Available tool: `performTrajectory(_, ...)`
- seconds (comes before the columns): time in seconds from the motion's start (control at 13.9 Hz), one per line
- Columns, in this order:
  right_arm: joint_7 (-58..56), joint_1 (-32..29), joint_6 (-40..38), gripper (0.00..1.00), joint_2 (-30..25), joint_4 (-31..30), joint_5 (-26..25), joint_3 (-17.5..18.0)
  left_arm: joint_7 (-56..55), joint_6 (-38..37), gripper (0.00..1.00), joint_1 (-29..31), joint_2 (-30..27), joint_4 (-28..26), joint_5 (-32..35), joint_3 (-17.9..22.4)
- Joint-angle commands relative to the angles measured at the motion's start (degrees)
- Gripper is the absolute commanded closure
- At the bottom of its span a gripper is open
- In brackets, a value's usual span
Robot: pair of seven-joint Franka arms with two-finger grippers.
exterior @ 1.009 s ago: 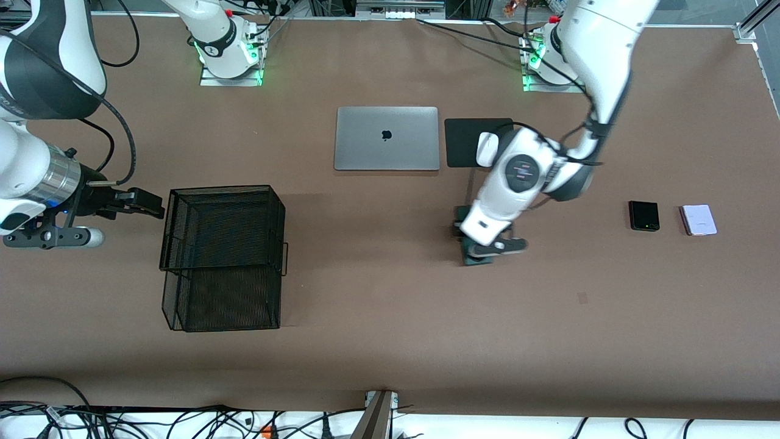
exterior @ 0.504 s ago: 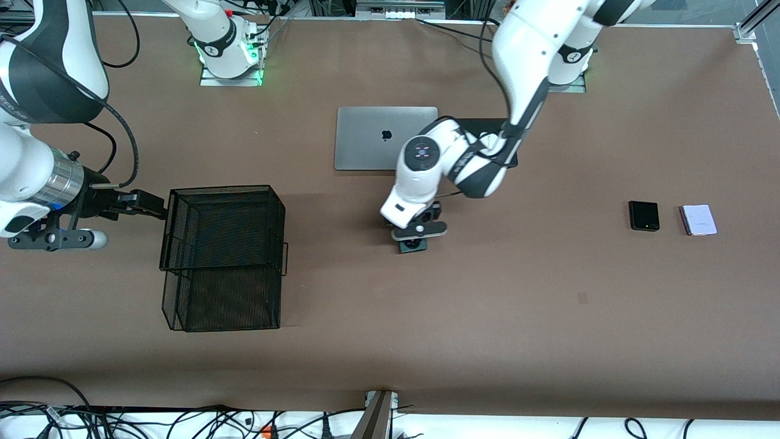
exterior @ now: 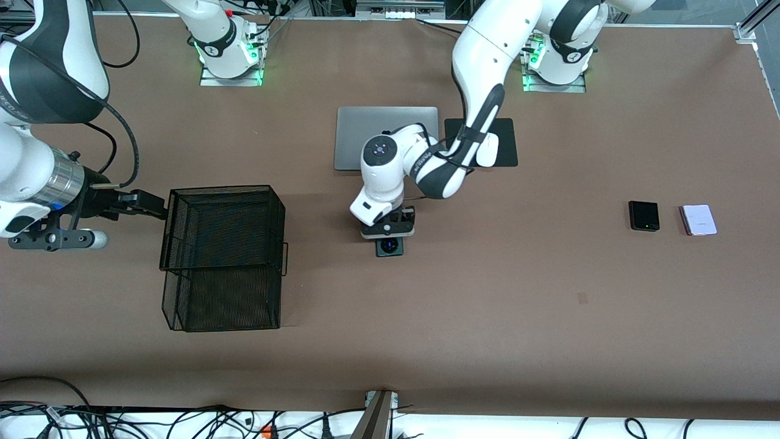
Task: Place phones with both arms
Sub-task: 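Carry the green phone to the laptop front and set it down, then grasp the green phone with the right gripper while the left gripper reaches the flip phone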
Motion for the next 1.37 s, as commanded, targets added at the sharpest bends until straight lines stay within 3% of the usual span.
performTrajectory(0.0,0.7,0.0,-0.3,0.0,-0.2,0.0,-0.7,0.2,-0.4,-1.5,0.26,-1.0,1.4,2.5,1.3,0.9)
performTrajectory(0.07,0.7,0.0,-0.3,0.0,-0.2,0.0,-0.7,0.2,-0.3,-1.5,0.0,-1.0,1.3,2.4,1.4,1.0)
performTrajectory(0.36,0.7,0.0,-0.3,0.0,-0.2,0.0,-0.7,0.2,1.0,-3.5,0.0,0.3,-0.9,2.6,1.5,1.2)
performTrajectory(0.72,0.8,3.5,-0.2,0.0,-0.1,0.5,-0.6,0.3,7.9,-14.2,0.0,8.7,-9.9,1.1,0.3,-0.7)
performTrajectory(1.01,13.6,12.9,1.0,0.0,2.6,0.8,0.2,0.3,13.8,-16.9,0.0,15.0,-20.0,-10.6,0.1,-0.7)
performTrajectory(1.3,24.6,23.1,15.2,0.0,10.2,0.8,0.1,0.3,30.6,-17.1,0.0,24.7,-29.5,-22.1,0.3,-0.7)
